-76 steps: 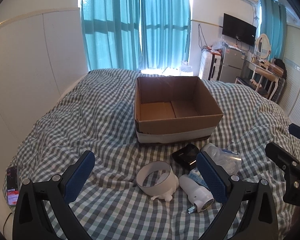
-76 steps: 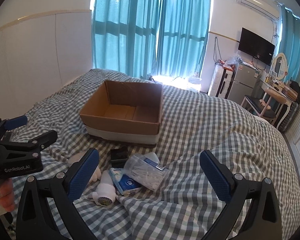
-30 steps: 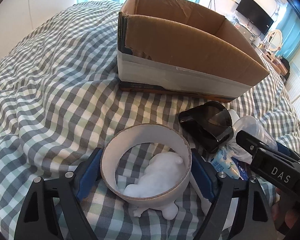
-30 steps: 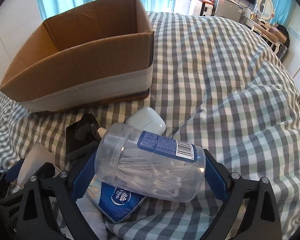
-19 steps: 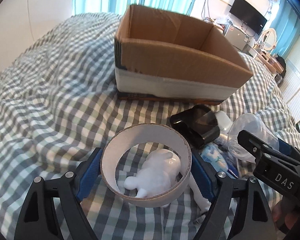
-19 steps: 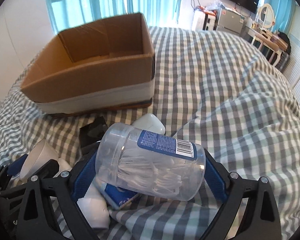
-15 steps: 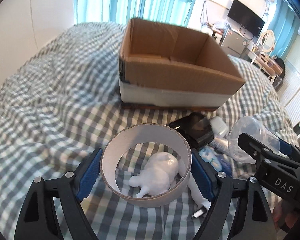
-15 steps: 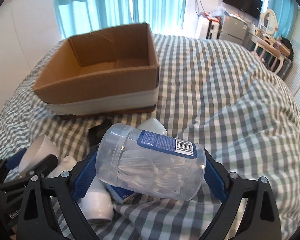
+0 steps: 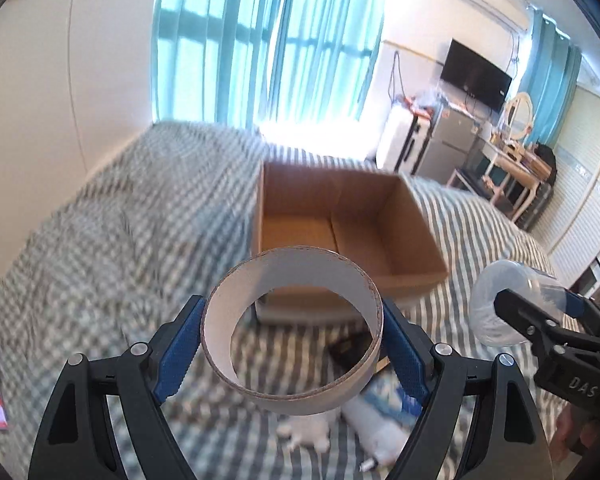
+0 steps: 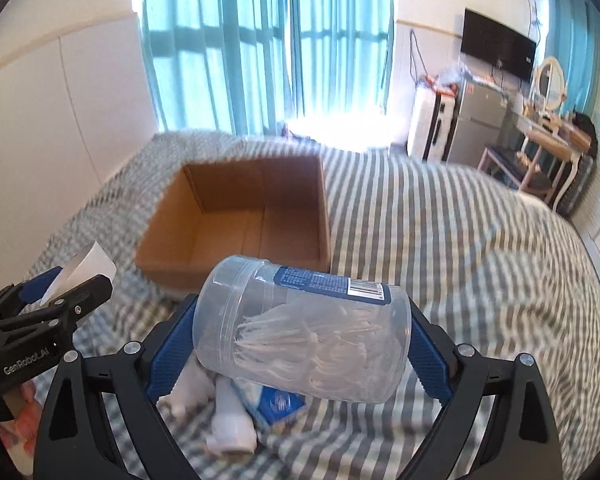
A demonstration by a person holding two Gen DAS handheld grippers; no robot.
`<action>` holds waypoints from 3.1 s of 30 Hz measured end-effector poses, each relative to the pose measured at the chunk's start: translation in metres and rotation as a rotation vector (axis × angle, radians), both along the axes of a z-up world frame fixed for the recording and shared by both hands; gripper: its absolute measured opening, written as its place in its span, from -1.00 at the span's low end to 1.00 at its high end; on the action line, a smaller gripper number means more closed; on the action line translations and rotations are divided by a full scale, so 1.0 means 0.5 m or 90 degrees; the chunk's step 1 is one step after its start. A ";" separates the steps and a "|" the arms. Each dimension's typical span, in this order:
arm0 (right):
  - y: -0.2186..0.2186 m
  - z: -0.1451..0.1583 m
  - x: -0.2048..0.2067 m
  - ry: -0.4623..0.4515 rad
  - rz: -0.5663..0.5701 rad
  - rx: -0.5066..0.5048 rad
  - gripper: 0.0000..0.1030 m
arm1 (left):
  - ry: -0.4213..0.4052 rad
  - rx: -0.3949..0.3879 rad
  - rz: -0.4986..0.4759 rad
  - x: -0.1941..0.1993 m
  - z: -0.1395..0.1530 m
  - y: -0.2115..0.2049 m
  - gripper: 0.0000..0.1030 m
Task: Organize objects
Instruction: 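Carry ring and jar over the box and open both tools to drop them, then grasp the white plush toy with left tool while right tool grasps the blue tissue pack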
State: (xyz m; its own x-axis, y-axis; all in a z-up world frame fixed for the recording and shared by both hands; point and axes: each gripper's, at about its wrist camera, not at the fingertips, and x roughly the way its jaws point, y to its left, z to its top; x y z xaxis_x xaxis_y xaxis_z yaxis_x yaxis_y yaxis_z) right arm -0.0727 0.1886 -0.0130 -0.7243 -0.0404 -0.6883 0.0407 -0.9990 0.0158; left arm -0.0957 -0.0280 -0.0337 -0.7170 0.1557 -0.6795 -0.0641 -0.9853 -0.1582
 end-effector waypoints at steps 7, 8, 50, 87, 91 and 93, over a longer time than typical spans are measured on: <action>-0.020 0.094 -0.132 0.034 0.024 -0.007 0.81 | 0.054 -0.044 -0.020 -0.115 0.068 0.043 0.67; -0.021 0.103 -0.162 0.034 0.028 -0.010 0.81 | 0.062 -0.053 -0.022 -0.131 0.070 0.050 0.67; 0.021 0.197 -0.186 0.094 0.005 -0.076 0.85 | 0.047 -0.024 -0.096 -0.145 0.137 0.038 0.98; -0.029 -0.329 -0.032 -0.240 0.145 0.011 0.72 | -0.217 -0.113 -0.072 0.041 -0.321 0.075 0.99; -0.027 -0.359 -0.048 -0.279 0.143 -0.020 0.70 | -0.233 -0.105 -0.087 0.030 -0.338 0.081 0.96; -0.020 -0.370 -0.057 -0.294 0.136 -0.038 0.70 | -0.243 -0.104 -0.100 0.021 -0.347 0.090 0.92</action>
State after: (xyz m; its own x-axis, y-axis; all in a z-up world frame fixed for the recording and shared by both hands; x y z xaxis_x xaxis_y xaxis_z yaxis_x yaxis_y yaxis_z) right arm -0.1011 0.1787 -0.1978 -0.3162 -0.2038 -0.9265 0.2191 -0.9659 0.1376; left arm -0.0850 0.0169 -0.2070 -0.3854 0.1108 -0.9161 -0.1823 -0.9823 -0.0421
